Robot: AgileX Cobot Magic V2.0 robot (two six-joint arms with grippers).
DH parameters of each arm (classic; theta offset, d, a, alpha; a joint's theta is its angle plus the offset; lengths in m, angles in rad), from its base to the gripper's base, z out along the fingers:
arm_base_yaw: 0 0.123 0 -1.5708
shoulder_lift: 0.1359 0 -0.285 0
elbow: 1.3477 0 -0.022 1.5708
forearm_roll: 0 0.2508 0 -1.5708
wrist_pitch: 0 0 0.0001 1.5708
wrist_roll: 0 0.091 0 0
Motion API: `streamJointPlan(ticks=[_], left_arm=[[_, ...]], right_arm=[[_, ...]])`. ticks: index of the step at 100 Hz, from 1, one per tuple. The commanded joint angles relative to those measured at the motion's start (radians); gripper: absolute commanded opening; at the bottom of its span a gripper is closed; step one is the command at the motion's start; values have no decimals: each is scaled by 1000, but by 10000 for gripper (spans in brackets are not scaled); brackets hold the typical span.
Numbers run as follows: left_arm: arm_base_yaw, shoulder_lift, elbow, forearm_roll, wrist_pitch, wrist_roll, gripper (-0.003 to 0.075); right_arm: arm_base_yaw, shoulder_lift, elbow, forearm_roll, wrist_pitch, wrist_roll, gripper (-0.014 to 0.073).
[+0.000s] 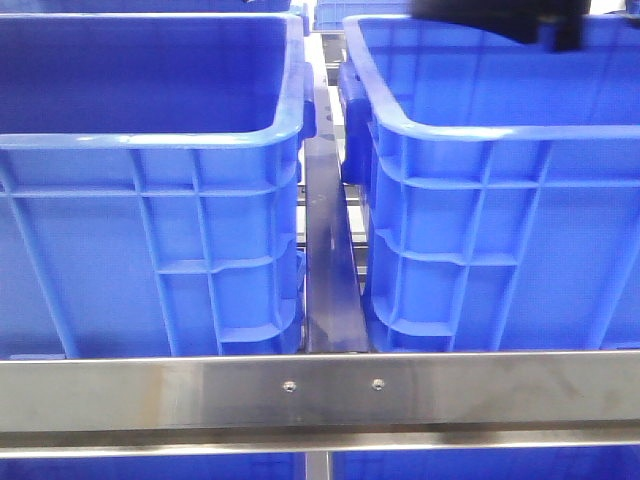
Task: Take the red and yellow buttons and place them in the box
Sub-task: 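Grasp the yellow button with the right gripper, open the left gripper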
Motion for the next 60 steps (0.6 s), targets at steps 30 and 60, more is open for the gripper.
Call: streamJointPlan(ticks=[30, 60], left_arm=[[-8, -34, -26, -69, -20, 2, 146], [-8, -34, -28, -75, -20, 2, 349]], right_arm=[[66, 34, -127, 152, 49, 8, 534], [66, 34, -127, 152, 59, 8, 213]])
